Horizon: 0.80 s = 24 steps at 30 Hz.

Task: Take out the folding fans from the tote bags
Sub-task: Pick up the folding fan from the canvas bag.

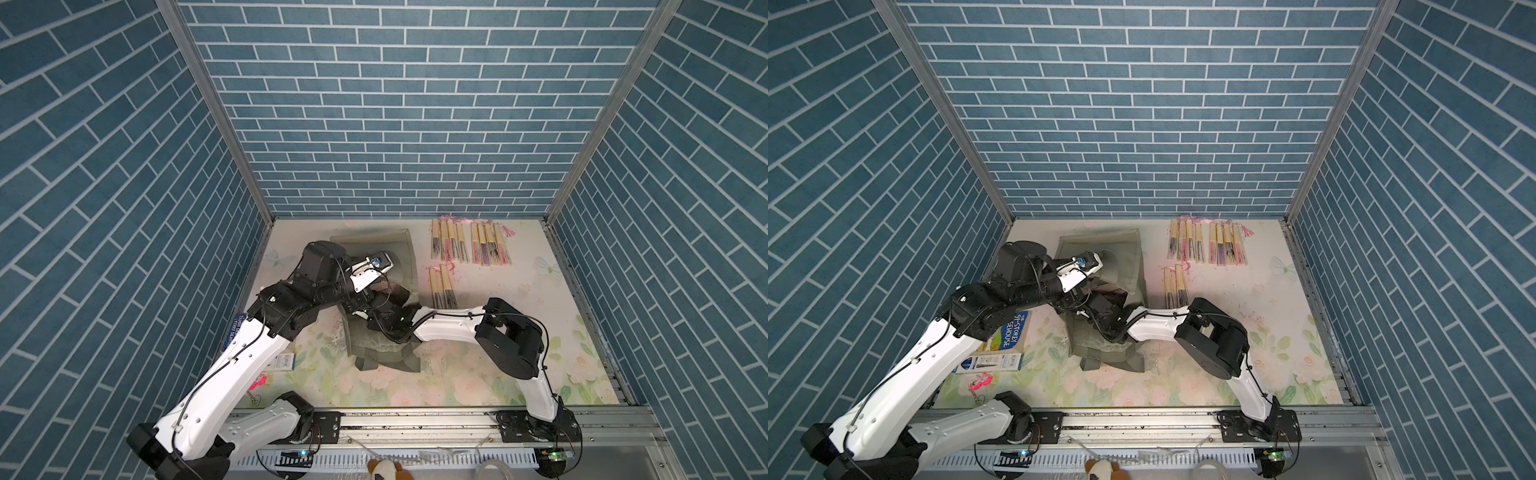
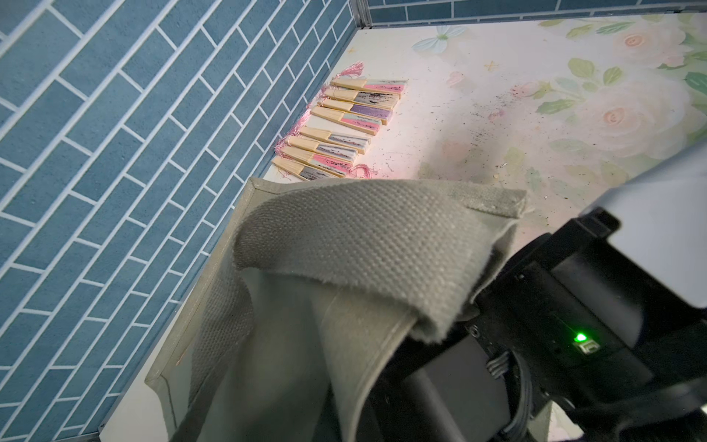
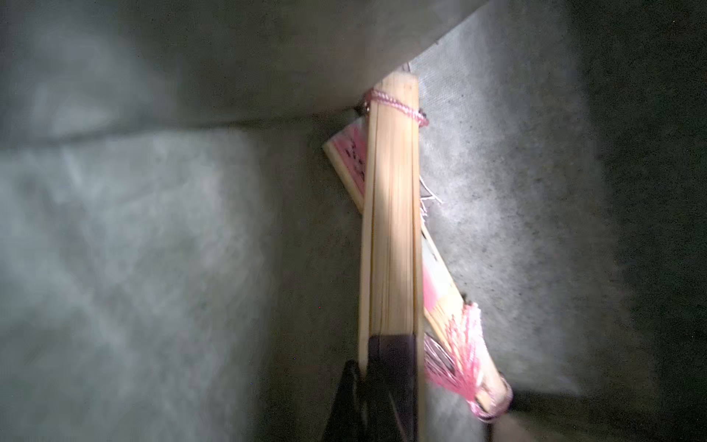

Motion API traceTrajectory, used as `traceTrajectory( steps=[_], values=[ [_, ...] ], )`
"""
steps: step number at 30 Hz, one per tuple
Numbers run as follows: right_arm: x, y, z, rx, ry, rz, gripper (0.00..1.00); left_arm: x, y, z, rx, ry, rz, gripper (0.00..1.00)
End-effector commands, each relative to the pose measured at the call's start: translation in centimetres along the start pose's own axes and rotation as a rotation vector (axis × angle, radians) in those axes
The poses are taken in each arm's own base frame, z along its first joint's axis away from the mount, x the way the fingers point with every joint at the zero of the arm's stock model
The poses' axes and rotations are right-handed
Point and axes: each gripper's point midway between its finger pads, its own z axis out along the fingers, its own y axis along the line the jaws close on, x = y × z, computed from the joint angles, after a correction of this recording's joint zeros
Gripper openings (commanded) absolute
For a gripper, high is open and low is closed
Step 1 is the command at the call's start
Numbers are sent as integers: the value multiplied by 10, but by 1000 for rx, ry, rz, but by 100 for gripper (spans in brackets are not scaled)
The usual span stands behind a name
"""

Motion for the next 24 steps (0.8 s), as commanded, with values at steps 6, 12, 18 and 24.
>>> traceTrajectory(
  steps=[6,12,18,24],
  values=[
    [-20,-22,-39,122,-106,-133,0,5,12,0,-117,29,-20,0],
    [-15,-22,-60,16,-177,41,0,20,6,-6,-121,44,-49,0],
    [-7,14,-77,-91,-312,-78,0,23,11,-12,-161,46,-67,0],
    [5,29,-78,-74,-318,-240,0,18,15,-8,-166,47,-81,0]
  ],
)
